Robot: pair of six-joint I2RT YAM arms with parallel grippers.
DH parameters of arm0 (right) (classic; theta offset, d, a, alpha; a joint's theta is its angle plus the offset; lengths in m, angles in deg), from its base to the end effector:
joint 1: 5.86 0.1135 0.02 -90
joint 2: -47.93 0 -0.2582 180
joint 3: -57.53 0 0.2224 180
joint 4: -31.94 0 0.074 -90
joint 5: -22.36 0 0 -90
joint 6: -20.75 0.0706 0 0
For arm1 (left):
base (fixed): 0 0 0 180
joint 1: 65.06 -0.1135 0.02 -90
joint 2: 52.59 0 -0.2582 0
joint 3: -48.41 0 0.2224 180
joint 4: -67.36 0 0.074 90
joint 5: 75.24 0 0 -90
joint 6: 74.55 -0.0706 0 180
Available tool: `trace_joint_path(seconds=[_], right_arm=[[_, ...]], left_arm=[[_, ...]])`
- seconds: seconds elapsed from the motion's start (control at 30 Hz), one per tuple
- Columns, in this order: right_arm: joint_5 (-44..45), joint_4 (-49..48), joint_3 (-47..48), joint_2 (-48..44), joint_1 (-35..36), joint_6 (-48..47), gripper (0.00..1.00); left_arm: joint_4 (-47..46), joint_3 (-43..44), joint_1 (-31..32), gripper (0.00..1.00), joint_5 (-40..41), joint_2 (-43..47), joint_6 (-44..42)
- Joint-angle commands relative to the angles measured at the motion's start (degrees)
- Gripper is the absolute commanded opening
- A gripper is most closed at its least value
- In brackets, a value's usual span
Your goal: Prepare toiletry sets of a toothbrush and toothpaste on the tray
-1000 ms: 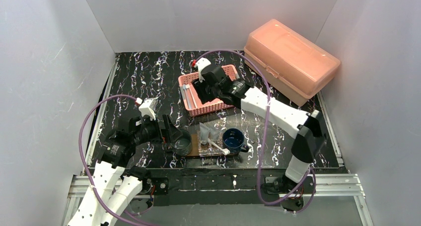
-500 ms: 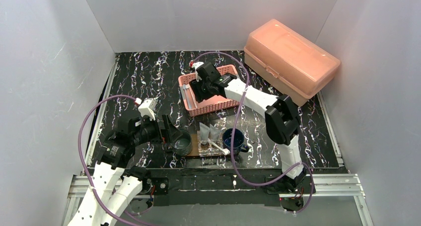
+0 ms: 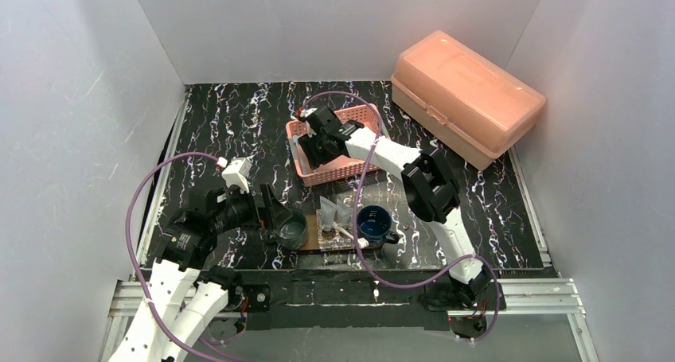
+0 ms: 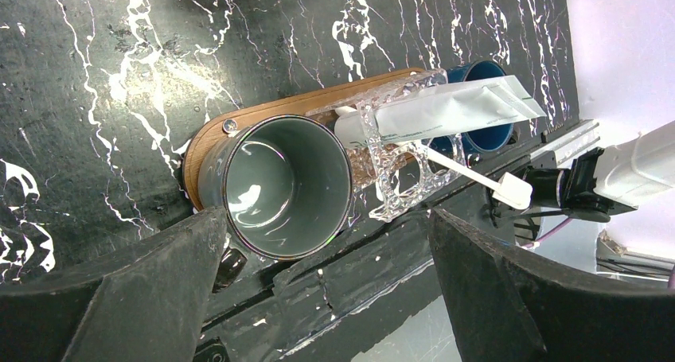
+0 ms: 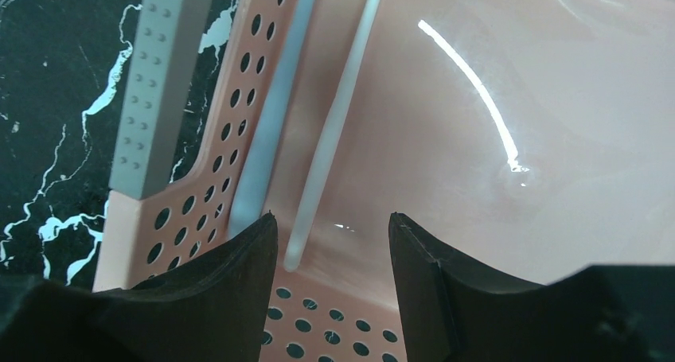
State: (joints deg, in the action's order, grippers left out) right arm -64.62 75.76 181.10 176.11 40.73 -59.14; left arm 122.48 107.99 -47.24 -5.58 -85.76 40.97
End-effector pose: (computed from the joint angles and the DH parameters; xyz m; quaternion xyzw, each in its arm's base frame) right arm 0.3444 0.3586 0.1905 -0.2836 0.8906 0.1468 0.3239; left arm 0.1125 -0.0619 0.2863 0.0329 0.8510 -0.3264 0.4102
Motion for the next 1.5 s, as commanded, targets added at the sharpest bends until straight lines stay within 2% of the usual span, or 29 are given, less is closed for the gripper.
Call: trace_joint_path(seconds=[0.0, 0.47, 0.7, 0.9, 1.17, 1.3, 1.47], right_arm=[[0.2, -0.9, 3.1, 1.5, -0.2, -0.7, 0.61], [-0.4, -0.6, 4.1, 4.9, -0.2, -1.5, 0.59], [1.0, 1.0, 3.7, 6.2, -0.2, -3.1, 0.52], [2.1, 1.0, 2.1, 6.1, -0.1, -3.9, 0.38], [1.2, -0.1, 0.6, 4.9, -0.2, -3.9, 0.08], [0.9, -0.6, 0.2, 4.0, -0.2, -3.9, 0.01], [1.7, -1.3, -0.1, 3.1, -0.2, -4.3, 0.01]], left_arm=[[0.0, -0.4, 0.0, 0.98, -0.2, 0.4, -0.9], [0.0, -0.4, 0.0, 0.98, -0.2, 0.0, -0.8], [0.0, -0.4, -0.1, 0.98, -0.4, -0.3, -0.9], [0.0, -0.4, -0.3, 0.98, -0.5, -0.5, -0.9], [0.0, -0.4, -0.3, 0.98, -0.4, -0.4, -0.9], [0.0, -0.4, -0.3, 0.98, -0.4, -0.7, -0.9], [0.0, -0.5, -0.4, 0.98, -0.3, -0.8, -0.9]])
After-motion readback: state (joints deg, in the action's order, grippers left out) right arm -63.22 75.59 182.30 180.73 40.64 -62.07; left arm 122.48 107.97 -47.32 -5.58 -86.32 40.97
